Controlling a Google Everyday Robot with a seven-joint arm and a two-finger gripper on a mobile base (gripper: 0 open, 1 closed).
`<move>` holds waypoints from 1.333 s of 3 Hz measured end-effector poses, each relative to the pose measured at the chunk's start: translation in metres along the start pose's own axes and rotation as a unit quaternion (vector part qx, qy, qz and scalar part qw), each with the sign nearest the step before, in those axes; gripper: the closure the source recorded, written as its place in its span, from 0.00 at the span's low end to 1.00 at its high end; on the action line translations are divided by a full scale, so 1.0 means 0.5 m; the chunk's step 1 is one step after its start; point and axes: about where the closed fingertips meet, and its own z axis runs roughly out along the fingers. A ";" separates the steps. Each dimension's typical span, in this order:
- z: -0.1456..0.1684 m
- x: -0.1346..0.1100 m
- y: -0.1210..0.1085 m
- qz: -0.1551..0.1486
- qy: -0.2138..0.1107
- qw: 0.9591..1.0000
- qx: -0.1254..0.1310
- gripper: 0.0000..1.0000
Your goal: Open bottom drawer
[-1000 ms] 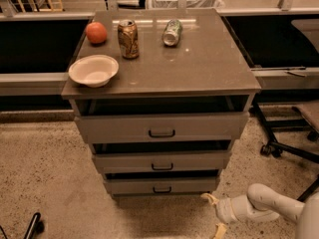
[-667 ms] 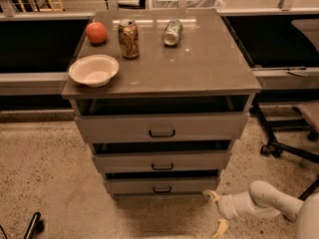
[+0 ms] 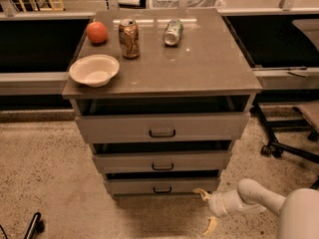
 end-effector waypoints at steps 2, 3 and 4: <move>0.053 0.008 -0.133 -0.080 0.019 0.995 0.065 0.00; 0.050 0.019 -0.183 -0.082 0.056 0.990 0.102 0.00; 0.063 0.071 -0.230 -0.061 0.106 0.986 0.110 0.00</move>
Offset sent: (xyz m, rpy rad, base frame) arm 0.1099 0.0246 -0.0200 -0.0638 -0.3328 -0.0445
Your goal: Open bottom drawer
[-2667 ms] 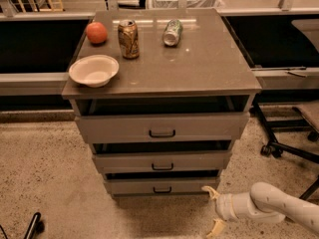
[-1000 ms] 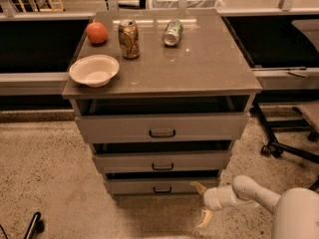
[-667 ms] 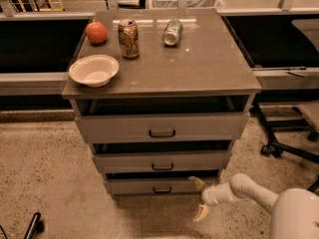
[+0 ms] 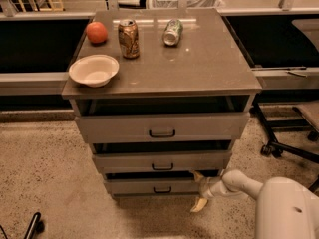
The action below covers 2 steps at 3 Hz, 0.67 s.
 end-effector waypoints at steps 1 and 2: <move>0.029 0.057 -0.020 0.019 0.047 0.999 -0.017 0.00; 0.050 0.094 -0.025 0.030 0.074 0.996 -0.038 0.09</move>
Offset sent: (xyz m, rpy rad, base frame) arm 0.0358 -0.0328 -0.0641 -0.2104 0.1575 -0.0391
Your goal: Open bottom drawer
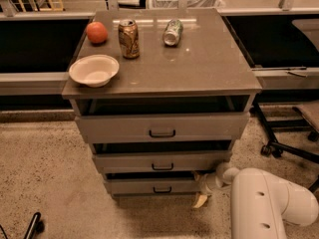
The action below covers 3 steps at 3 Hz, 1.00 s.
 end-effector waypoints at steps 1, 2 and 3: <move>-0.018 0.002 -0.010 -0.015 0.018 1.000 0.009 0.26; -0.029 -0.015 0.027 -0.033 0.032 0.999 0.001 0.50; -0.047 -0.029 0.027 -0.066 0.061 0.996 -0.003 0.71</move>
Offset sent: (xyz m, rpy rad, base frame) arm -0.0794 0.0106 0.0383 -0.1877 -0.0582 0.1525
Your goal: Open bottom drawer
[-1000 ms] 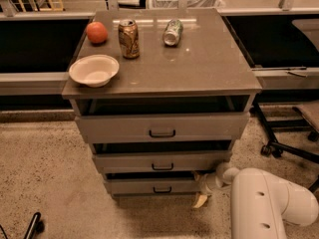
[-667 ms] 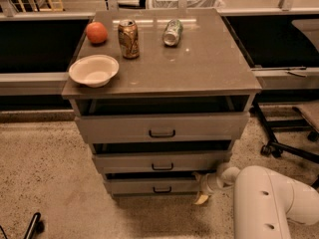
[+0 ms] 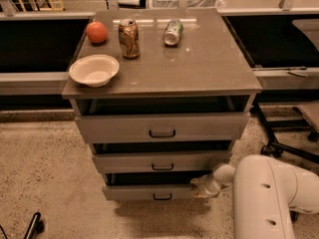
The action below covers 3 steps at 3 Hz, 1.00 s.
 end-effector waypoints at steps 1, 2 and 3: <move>0.007 -0.017 0.048 -0.012 0.008 1.000 -0.026 0.75; -0.003 -0.021 0.045 -0.012 0.008 1.000 -0.026 0.59; -0.003 -0.022 0.045 -0.012 0.008 1.000 -0.026 0.36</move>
Offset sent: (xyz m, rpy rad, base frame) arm -0.1421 0.0277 -0.0127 -0.1577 0.2459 0.2887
